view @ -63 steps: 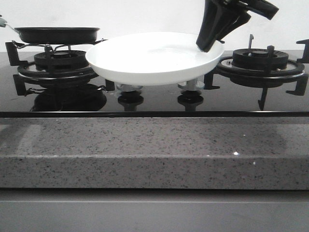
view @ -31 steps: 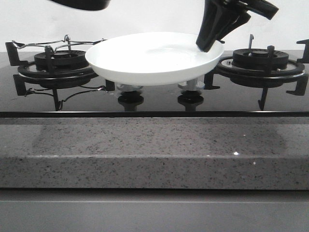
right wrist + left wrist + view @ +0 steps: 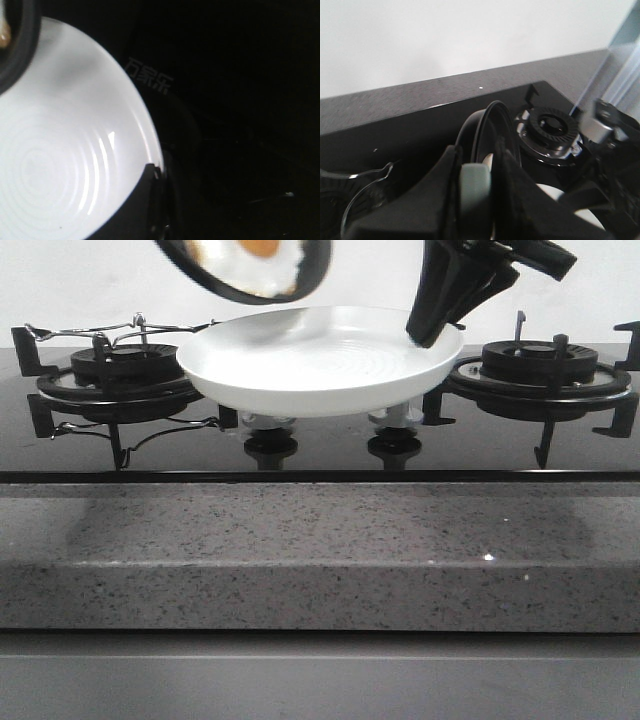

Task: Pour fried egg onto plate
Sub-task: 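Lift the pan with the left gripper and tilt it over the plate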

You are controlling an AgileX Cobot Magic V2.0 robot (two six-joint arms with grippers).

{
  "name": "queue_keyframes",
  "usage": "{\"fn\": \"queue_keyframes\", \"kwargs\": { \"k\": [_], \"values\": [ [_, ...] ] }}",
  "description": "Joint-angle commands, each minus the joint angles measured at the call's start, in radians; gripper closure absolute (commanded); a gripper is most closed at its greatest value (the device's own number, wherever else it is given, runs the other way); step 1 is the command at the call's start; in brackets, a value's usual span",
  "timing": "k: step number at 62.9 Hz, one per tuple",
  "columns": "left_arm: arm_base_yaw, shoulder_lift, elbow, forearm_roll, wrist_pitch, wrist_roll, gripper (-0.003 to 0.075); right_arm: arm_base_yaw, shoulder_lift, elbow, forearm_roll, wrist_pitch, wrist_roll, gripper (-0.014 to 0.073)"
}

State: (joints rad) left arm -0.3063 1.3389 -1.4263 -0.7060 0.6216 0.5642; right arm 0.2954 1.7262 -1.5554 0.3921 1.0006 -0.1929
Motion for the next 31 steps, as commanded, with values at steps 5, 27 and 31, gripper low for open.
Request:
{"fn": "queue_keyframes", "kwargs": {
  "k": [5,27,31],
  "values": [
    [-0.137,-0.051,-0.037,0.156,-0.136,-0.036,0.0741,-0.003,-0.059,-0.024,0.032,-0.035,-0.009,0.0700],
    [-0.345,-0.051,-0.038,0.714,-0.146,-0.383,0.0741,-0.003,-0.059,-0.024,0.032,-0.035,-0.009,0.0700],
    [-0.371,-0.051,-0.038,0.777,-0.146,-0.428,0.0741,-0.003,-0.059,-0.024,0.032,-0.035,-0.009,0.0700]
  ]
}}
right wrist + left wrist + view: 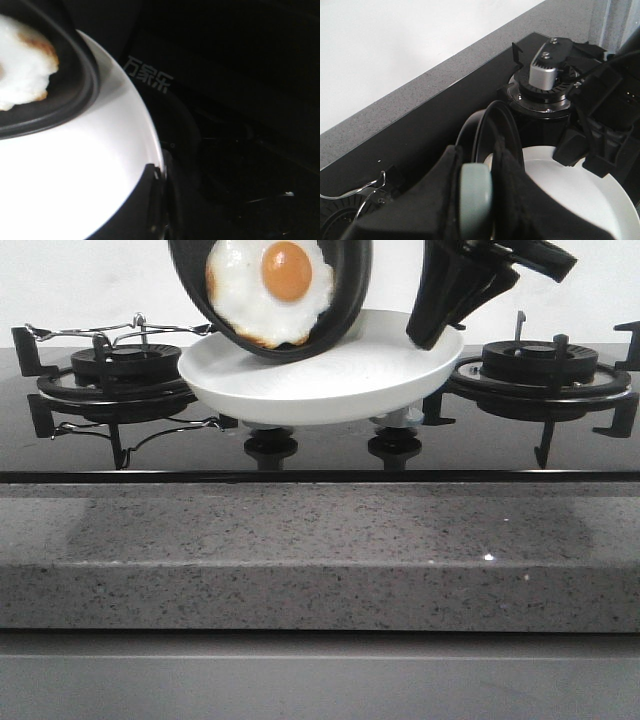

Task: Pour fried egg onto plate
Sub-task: 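Lift the pan with the left gripper and tilt it over the plate, then tip the pan further so the fried egg slides onto the plate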

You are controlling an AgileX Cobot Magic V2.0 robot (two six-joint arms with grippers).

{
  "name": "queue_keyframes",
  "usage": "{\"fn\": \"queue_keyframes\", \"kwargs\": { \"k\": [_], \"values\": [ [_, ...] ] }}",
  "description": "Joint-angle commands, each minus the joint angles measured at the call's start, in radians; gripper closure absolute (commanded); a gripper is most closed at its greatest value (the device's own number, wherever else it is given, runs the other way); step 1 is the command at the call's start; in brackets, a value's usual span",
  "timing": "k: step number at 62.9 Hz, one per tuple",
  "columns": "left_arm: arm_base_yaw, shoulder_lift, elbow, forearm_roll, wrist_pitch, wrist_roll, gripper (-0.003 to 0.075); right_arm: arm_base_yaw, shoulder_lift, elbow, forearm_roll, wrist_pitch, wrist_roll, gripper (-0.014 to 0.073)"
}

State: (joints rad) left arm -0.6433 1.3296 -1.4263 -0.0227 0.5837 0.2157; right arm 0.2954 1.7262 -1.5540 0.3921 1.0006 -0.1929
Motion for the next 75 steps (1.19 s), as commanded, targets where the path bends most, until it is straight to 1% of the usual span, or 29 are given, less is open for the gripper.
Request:
{"fn": "queue_keyframes", "kwargs": {
  "k": [1,9,18,26,31,40,48,53,64,75],
  "values": [
    [-0.040,-0.042,-0.038,0.107,-0.108,-0.089,0.0741,-0.003,-0.059,-0.025,0.032,-0.035,-0.009,0.0700],
    [-0.097,-0.042,-0.039,0.226,-0.089,-0.176,0.0741,-0.003,-0.059,-0.025,0.032,-0.035,-0.009,0.0700],
    [-0.159,-0.042,-0.039,0.448,-0.034,-0.306,0.0741,-0.003,-0.059,-0.025,0.032,-0.035,-0.009,0.0700],
    [-0.206,-0.042,-0.039,0.587,0.003,-0.398,0.0741,-0.003,-0.059,-0.025,0.032,-0.035,-0.009,0.0700],
    [-0.228,-0.042,-0.043,0.623,0.025,-0.427,0.0741,-0.003,-0.059,-0.025,0.032,-0.035,-0.009,0.0700],
    [-0.263,-0.046,-0.047,0.623,0.027,-0.436,0.0741,-0.003,-0.059,-0.025,0.032,-0.035,-0.009,0.0700],
    [-0.306,-0.046,-0.082,0.640,0.060,-0.439,0.0741,-0.003,-0.059,-0.025,0.032,-0.035,-0.009,0.0700],
    [-0.339,-0.046,-0.101,0.695,0.095,-0.477,0.0741,-0.003,-0.059,-0.025,0.032,-0.035,-0.009,0.0700],
    [-0.413,-0.046,-0.122,0.898,0.188,-0.571,0.0741,-0.003,-0.059,-0.025,0.032,-0.035,-0.009,0.0700],
    [-0.427,-0.046,-0.122,0.903,0.207,-0.618,0.0741,-0.003,-0.059,-0.025,0.032,-0.035,-0.009,0.0700]
  ]
}}
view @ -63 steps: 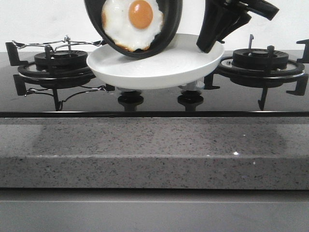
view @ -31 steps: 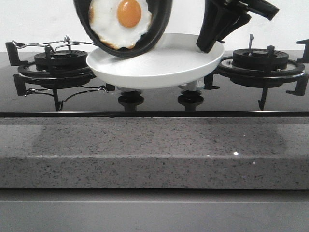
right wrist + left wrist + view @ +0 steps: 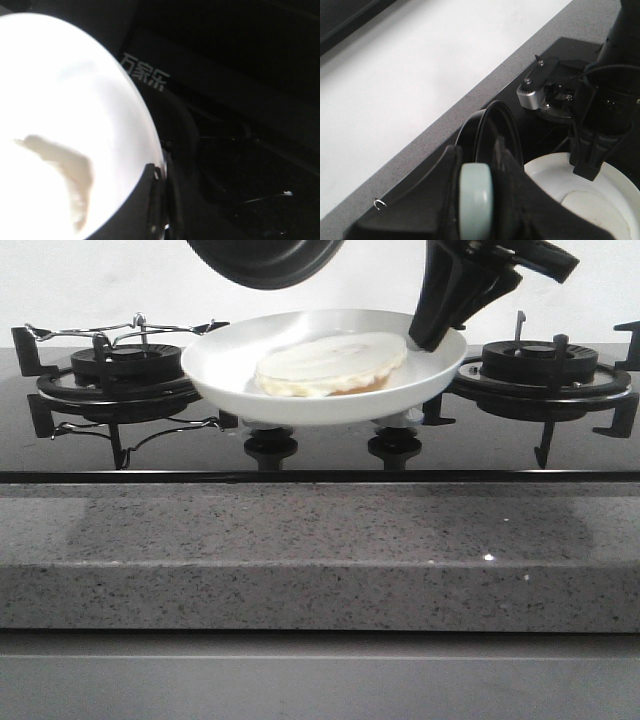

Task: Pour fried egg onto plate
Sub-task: 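Tip the pan further so the fried egg slides onto the plate, then lower the empty pan back onto its burner with the left gripper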

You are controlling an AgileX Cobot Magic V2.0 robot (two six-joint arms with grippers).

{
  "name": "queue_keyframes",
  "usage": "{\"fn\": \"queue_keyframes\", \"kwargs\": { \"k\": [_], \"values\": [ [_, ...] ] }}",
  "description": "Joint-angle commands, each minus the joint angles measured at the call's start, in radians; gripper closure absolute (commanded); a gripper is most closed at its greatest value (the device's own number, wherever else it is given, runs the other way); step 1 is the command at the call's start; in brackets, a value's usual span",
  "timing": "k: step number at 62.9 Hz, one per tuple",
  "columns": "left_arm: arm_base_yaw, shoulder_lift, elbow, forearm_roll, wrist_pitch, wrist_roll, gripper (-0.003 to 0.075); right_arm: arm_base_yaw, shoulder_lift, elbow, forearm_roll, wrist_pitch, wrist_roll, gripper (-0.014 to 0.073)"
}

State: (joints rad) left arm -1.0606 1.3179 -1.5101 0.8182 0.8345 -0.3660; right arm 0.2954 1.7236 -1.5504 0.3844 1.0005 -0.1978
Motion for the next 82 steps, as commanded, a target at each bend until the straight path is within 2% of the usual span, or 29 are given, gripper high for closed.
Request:
{"fn": "queue_keyframes", "kwargs": {
  "k": [1,9,15,21,25,29,33,40,47,51,57,63,82],
  "values": [
    [-0.008,-0.034,-0.038,0.064,-0.042,-0.044,0.0741,-0.003,-0.056,-0.029,0.040,-0.035,-0.004,0.0700],
    [0.029,-0.049,-0.038,0.085,-0.042,-0.137,0.0741,-0.003,-0.056,-0.029,0.040,-0.035,-0.004,0.0700],
    [0.109,-0.074,-0.038,0.075,-0.066,-0.229,0.0740,-0.003,-0.056,-0.029,0.040,-0.035,-0.004,0.0700],
    [0.250,-0.107,-0.038,-0.059,-0.155,-0.249,0.0740,-0.003,-0.056,-0.029,0.040,-0.035,-0.004,0.0700],
    [0.372,-0.125,-0.032,-0.244,-0.246,-0.225,0.0738,-0.003,-0.056,-0.029,0.040,-0.035,-0.004,0.0700],
    [0.490,-0.138,-0.013,-0.418,-0.342,-0.155,0.0738,-0.003,-0.056,-0.029,0.040,-0.035,-0.004,0.0700],
    [0.664,-0.145,0.018,-0.686,-0.424,-0.046,0.0738,-0.003,-0.056,-0.029,0.040,-0.035,-0.004,0.0700],
    [0.857,-0.140,0.070,-1.115,-0.442,0.214,0.0738,-0.003,-0.056,-0.029,0.040,-0.035,-0.004,0.0700],
    [1.022,-0.116,0.134,-1.560,-0.413,0.509,0.0738,-0.003,-0.056,-0.029,0.040,-0.035,-0.004,0.0700],
    [1.107,-0.090,0.167,-1.799,-0.354,0.680,0.0738,-0.003,-0.056,-0.029,0.040,-0.035,-0.004,0.0700],
    [1.231,-0.027,0.199,-2.118,-0.228,0.851,0.0738,-0.003,-0.056,-0.029,0.040,-0.035,-0.004,0.0700],
    [1.309,0.053,0.211,-2.288,-0.142,0.926,0.0738,-0.003,-0.056,-0.029,0.040,-0.035,-0.004,0.0700],
    [1.346,0.294,0.211,-2.434,-0.058,0.926,0.0739,-0.004,-0.056,-0.029,0.040,-0.035,-0.004,0.0700]
  ]
}}
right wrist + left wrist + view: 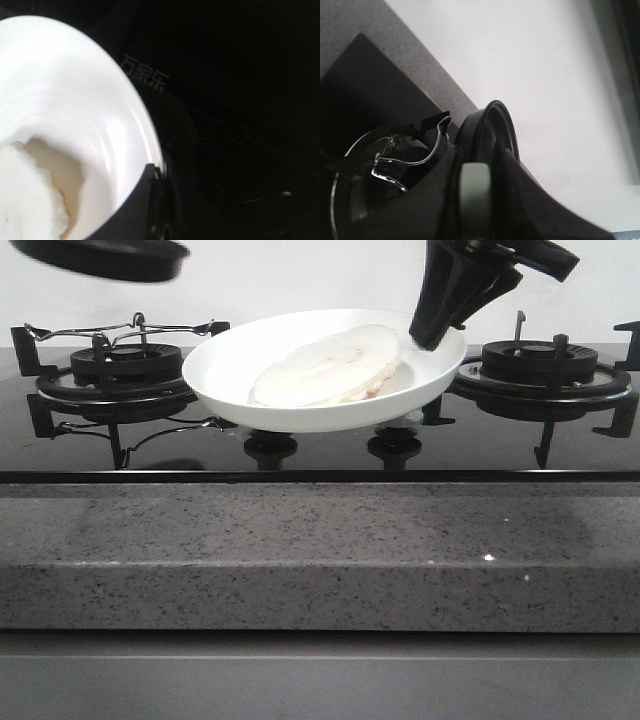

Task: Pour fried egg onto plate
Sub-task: 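Lower the empty pan back onto its burner with the left gripper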

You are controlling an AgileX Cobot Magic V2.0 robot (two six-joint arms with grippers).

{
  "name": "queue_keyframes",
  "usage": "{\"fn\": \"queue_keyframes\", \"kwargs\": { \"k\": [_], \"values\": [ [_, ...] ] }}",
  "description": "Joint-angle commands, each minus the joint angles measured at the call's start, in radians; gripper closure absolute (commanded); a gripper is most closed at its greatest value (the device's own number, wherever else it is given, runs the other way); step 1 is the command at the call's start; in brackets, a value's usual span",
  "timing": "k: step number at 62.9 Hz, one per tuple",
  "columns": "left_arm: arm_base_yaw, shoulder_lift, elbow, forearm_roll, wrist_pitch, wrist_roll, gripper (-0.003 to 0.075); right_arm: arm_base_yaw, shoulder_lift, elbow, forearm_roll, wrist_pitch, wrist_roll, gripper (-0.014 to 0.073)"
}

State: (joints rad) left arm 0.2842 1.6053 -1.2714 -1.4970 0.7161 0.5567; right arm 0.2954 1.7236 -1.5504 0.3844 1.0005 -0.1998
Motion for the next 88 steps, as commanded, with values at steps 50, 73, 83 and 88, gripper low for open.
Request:
{"fn": "queue_keyframes", "kwargs": {
  "k": [50,73,83,88],
  "values": [
    [0.023,0.087,-0.028,0.033,0.105,0.014,0.0740,-0.004,-0.056,-0.029,0.040,-0.035,-0.002,0.0700],
    [0.023,0.087,-0.028,0.112,0.106,0.014,0.0352,-0.004,-0.056,-0.029,0.040,-0.035,-0.002,0.0700],
    [0.023,0.087,-0.028,0.175,0.167,0.014,0.0184,-0.004,-0.056,-0.029,0.040,-0.035,-0.002,0.0700],
    [0.023,0.087,-0.028,0.202,0.213,0.014,0.0185,-0.004,-0.056,-0.029,0.040,-0.035,-0.002,0.0700]
  ]
}}
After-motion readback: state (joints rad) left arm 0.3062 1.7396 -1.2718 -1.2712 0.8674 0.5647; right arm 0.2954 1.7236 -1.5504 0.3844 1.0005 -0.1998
